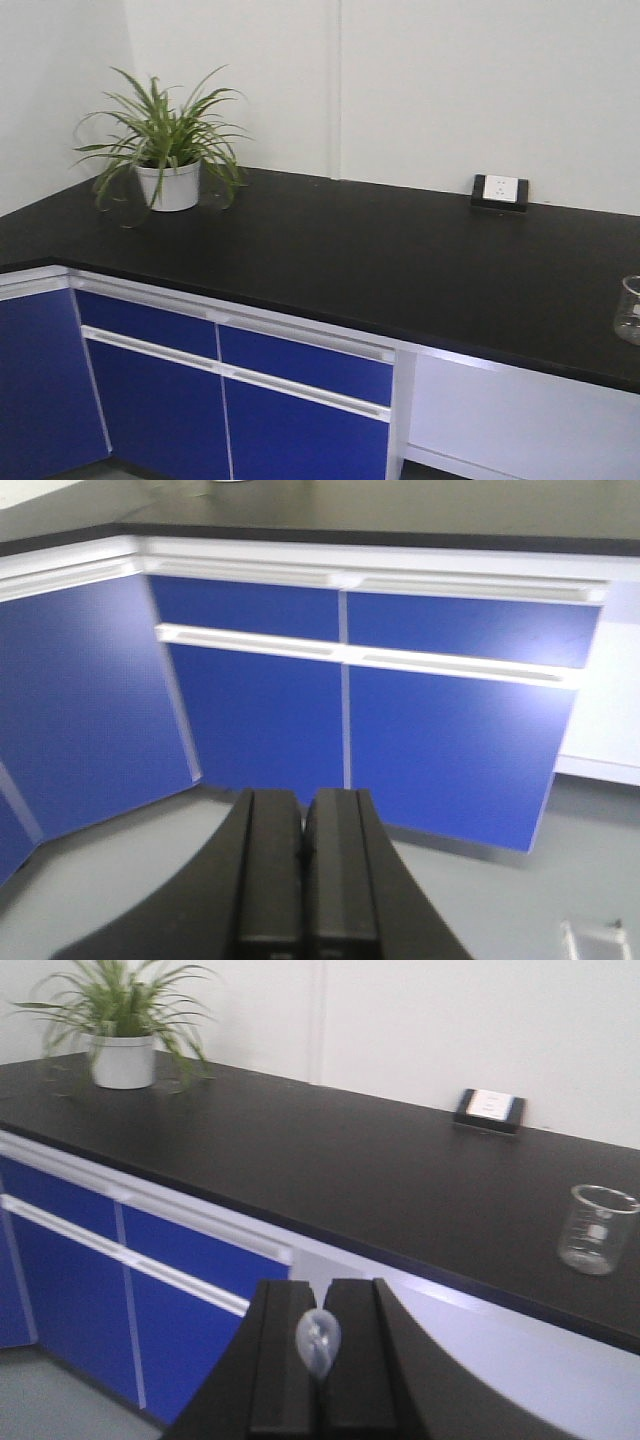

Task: Grab transparent chemical and place on left bench

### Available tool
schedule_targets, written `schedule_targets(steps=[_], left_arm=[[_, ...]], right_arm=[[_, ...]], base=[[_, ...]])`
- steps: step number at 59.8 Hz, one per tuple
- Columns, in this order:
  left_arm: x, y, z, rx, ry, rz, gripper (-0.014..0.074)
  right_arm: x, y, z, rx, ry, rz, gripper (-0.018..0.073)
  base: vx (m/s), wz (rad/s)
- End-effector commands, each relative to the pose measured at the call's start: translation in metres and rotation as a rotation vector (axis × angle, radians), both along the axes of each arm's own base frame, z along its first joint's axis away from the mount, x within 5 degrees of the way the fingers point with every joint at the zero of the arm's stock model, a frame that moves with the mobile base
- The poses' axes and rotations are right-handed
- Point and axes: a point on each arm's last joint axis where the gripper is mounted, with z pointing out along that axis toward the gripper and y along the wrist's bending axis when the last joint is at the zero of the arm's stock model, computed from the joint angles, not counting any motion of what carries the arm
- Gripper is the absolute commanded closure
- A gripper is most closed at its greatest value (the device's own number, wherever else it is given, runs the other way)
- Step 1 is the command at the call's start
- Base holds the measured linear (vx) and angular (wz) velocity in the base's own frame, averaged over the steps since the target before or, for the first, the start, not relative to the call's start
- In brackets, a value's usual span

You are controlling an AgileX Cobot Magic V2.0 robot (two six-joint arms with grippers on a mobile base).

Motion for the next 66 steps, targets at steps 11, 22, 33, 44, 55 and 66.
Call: schedule_targets(steps=[11,22,33,44,55,66], left_arm=[[-0.0015,0.0002,0.0027,-0.014,-0.081,-0.001,0.0600],[-0.0015,0.0002,0.0027,-0.014,-0.081,-0.001,0.0600],[-0.0015,0.0002,0.0027,-0.014,-0.081,-0.001,0.0600],[-0.0015,0.0002,0.0027,-0.014,-0.081,-0.001,0.0600],[-0.0015,0.0002,0.0027,-0.014,-0.081,-0.001,0.0600],[-0.0015,0.0002,0.0027,-0.014,-0.081,-0.001,0.0600]], right_arm=[[0.0003,-0.0038,0.0134,0.006,-0.070,-0.045,0.0561],[0.0003,-0.0038,0.0134,0.006,-0.070,-0.045,0.0561],[0.0003,-0.0038,0.0134,0.006,-0.070,-0.045,0.0561],[0.0003,-0.0039,0.0135,0.006,-0.071,-0.046,0.0561],[0.0003,-0.0039,0.0135,0.006,-0.071,-0.046,0.0561],[0.0003,-0.0039,0.0135,0.006,-0.071,-0.046,0.0561]], base=[[-0.32,0.51],[-0.29,0.67],[-0.22,0.83],[-0.16,0.85],[-0.09,0.81],[0.00,0.71]])
